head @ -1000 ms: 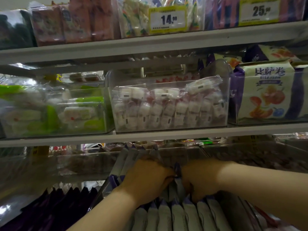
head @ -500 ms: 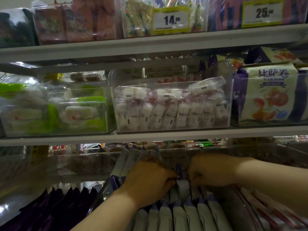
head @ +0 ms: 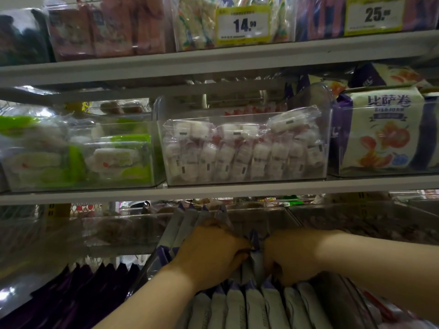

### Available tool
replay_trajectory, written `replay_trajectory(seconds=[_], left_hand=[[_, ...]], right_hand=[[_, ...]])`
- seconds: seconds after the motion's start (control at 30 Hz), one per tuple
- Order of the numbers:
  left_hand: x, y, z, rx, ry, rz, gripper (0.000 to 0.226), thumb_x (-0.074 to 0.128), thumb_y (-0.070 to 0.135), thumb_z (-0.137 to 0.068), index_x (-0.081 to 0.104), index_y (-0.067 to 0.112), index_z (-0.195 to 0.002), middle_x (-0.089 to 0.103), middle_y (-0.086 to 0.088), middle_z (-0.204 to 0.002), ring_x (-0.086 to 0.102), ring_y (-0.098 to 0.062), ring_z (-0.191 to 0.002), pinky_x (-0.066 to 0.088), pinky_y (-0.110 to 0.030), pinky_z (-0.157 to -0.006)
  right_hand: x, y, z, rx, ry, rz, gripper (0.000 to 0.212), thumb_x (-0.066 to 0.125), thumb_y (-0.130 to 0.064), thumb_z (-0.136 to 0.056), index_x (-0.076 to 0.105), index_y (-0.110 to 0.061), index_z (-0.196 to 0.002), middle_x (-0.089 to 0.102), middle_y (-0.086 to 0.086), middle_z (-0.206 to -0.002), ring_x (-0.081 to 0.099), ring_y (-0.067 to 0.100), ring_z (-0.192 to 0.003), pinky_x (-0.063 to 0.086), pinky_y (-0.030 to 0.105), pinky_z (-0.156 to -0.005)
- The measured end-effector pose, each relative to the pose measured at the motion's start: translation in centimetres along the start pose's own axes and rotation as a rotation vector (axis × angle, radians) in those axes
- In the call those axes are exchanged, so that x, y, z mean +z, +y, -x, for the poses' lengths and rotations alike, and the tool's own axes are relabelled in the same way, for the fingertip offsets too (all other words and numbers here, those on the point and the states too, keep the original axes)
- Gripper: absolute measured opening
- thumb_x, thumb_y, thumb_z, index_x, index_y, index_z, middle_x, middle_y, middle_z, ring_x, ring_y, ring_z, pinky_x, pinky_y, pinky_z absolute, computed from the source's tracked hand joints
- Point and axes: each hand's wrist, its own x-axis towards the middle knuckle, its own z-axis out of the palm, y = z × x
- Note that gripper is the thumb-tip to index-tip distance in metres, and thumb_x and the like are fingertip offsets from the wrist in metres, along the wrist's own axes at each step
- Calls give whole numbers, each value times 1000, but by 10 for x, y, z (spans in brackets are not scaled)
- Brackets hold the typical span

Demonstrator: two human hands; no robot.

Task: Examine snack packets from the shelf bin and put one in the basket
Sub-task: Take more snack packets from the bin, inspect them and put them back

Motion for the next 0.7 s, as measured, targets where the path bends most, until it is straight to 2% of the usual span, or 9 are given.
replay_trajectory(seconds=[0.13, 0.2, 0.33, 0.43, 0.5, 0.6, 0.67, 0.7], left_hand=[[1, 0, 0, -5, -2, -23, 32, 42, 43, -96, 63, 37, -119, 71, 5, -108, 61, -21, -103, 34, -29, -96], [3, -1, 0, -10, -12, -35, 33, 40, 44, -96, 62, 38, -120, 70, 5, -108, 60, -20, -103, 34, -29, -97], [4, -2, 0, -6, -4, -42, 33, 41, 44, -95, 64, 36, -117, 70, 3, -106, 60, -24, -102, 38, -31, -94], [3, -1, 0, -6, -1, -23, 33, 42, 43, -96, 64, 36, -119, 70, 3, -110, 61, -25, -104, 41, -33, -94], [2, 0, -1, -6, -11, -11, 33, 41, 44, -97, 63, 37, -121, 70, 4, -113, 61, -23, -106, 41, -33, -94], [1, 1, -1, -11, -21, 41, 30, 43, 40, -97, 65, 33, -115, 69, 3, -113, 61, -23, -104, 44, -31, -85], [1, 0, -1, -3, -45, 39, 30, 42, 40, -98, 65, 32, -115, 68, 3, -115, 61, -23, -104, 47, -32, -85], [1, 1, -1, 4, -61, 36, 30, 42, 40, -98, 65, 33, -117, 68, 3, -116, 61, -23, -106, 48, -33, -88]], right_hand=[[0, 2, -1, 32, -21, 34, 26, 63, -26, -89, 68, -15, -113, 68, 11, -107, 62, 30, -94, 47, 32, -74], [2, 2, -3, 45, -30, 62, 27, 60, -22, -91, 67, -13, -116, 67, 12, -110, 63, 32, -97, 48, 33, -74], [7, 8, 1, 62, 110, 33, 23, 50, -14, -94, 68, -16, -110, 67, 9, -111, 64, 28, -97, 49, 31, -78], [2, 18, 7, 36, 215, -1, 26, 49, -12, -96, 64, -21, -115, 65, 3, -114, 62, 22, -102, 47, 28, -85], [0, 22, 7, 16, 285, -42, 24, 46, -11, -98, 61, -18, -116, 64, 4, -112, 60, 21, -101, 44, 26, -83], [0, 24, 8, 35, 419, -181, 24, 37, -17, -103, 57, -12, -116, 59, 1, -99, 58, 21, -97, 35, 20, -75], [0, 24, 14, 50, 470, -291, 23, 36, -24, -103, 56, -17, -110, 51, -11, -84, 54, 4, -81, 35, 14, -69], [1, 23, 18, 59, 491, -347, 18, 38, -30, -102, 55, -24, -101, 51, -11, -79, 51, 1, -75, 38, 14, -67]])
